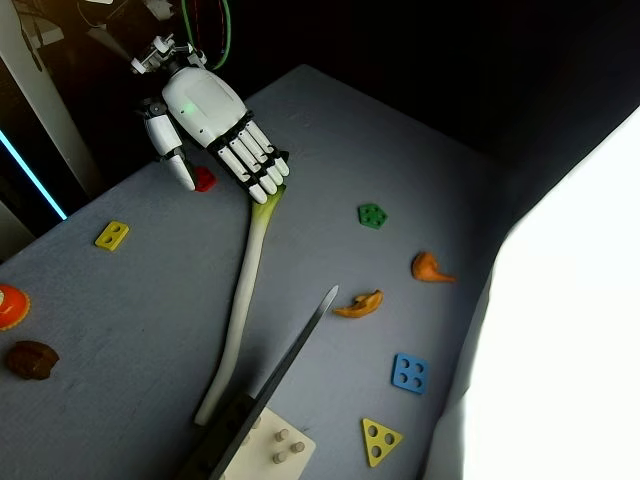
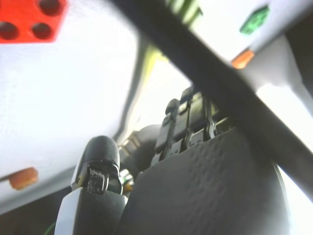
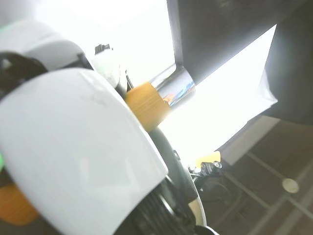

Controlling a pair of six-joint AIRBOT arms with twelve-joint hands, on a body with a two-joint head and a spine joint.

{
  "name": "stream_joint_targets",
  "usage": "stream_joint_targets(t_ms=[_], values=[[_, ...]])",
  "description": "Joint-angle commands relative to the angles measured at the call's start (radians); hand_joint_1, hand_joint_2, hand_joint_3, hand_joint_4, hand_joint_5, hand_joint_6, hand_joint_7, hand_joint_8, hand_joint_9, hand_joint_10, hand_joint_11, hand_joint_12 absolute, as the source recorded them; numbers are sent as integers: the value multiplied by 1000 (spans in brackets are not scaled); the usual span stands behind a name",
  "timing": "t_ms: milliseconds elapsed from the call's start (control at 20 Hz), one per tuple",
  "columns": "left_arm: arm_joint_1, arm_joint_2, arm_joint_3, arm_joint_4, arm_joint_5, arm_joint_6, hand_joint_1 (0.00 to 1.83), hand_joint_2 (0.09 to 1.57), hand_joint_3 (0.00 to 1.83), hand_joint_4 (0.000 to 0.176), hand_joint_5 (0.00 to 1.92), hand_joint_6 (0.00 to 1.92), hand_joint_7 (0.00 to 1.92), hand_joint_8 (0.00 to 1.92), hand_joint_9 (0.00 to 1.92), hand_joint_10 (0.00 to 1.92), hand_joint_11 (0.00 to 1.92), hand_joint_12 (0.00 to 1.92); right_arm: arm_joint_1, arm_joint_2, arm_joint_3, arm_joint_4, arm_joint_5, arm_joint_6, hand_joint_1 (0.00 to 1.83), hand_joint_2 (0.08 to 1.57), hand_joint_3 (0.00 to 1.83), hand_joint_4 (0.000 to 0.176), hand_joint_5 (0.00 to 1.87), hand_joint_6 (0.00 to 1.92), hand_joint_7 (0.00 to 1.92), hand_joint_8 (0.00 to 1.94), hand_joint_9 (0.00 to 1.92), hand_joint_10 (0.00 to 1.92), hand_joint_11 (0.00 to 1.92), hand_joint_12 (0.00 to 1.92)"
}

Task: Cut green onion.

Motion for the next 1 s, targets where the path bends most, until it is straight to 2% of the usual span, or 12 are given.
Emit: stream_joint_targets(t_ms=[0, 100, 150, 250, 700, 750, 850, 900, 950], values=[[-9, -3, 4, 73, 59, 2, 32, 1411, 0, 0, 0, 0, 0, 0, 0, 0, 0, 0, 12, 10, 8, 16, 152, -11, 1517, 882, 680, 176, 1532, 1921, 1653, 1941, 1746, 1921, 1809, 1921], [-11, -6, 9, 64, 59, 2, 77, 1405, 0, 0, 0, 0, 0, 0, 0, 0, 0, 0, 14, 10, 8, 20, 191, -23, 1525, 917, 617, 176, 1520, 1921, 1632, 1941, 1715, 1921, 1763, 1921], [-11, -7, 12, 62, 59, 2, 30, 1406, 0, 0, 0, 0, 0, 0, 0, 0, 0, 0, 15, 9, 7, 37, 208, -23, 1507, 959, 559, 176, 1497, 1921, 1610, 1941, 1693, 1921, 1745, 1921], [-12, -7, 15, 57, 59, 2, 26, 1404, 0, 0, 0, 0, 0, 0, 0, 0, 0, 0, 20, 9, 7, 66, 220, -27, 1488, 972, 559, 176, 1490, 1921, 1600, 1941, 1687, 1921, 1747, 1921], [-14, -23, 31, 29, 59, 2, 53, 1396, 0, 0, 0, 0, 0, 0, 0, 0, 0, 0, 70, 31, -22, 104, 262, -30, 1525, 958, 466, 176, 1304, 1921, 1565, 1941, 1657, 1921, 1710, 1921], [-14, -26, 34, 26, 59, 2, 103, 1381, 0, 0, 0, 0, 0, 0, 0, 0, 0, 0, 84, 57, -57, 96, 256, -27, 1515, 979, 457, 176, 1315, 1921, 1576, 1941, 1665, 1921, 1708, 1921], [-14, -30, 38, 22, 59, 2, 66, 1388, 0, 0, 0, 0, 0, 0, 0, 0, 0, 0, 104, 99, -121, 77, 253, -27, 1542, 954, 457, 176, 1381, 1921, 1603, 1941, 1698, 1921, 1732, 1921], [-15, -35, 42, 21, 59, 2, 96, 1386, 0, 0, 0, 0, 0, 0, 0, 0, 0, 0, 122, 138, -184, 62, 238, -41, 1513, 979, 476, 176, 1354, 1921, 1605, 1941, 1700, 1921, 1735, 1921], [-16, -40, 46, 17, 59, 2, 29, 1390, 0, 0, 0, 0, 0, 0, 0, 0, 0, 0, 139, 172, -242, 61, 211, -89, 1520, 973, 492, 176, 1352, 1921, 1580, 1941, 1681, 1921, 1720, 1921]])
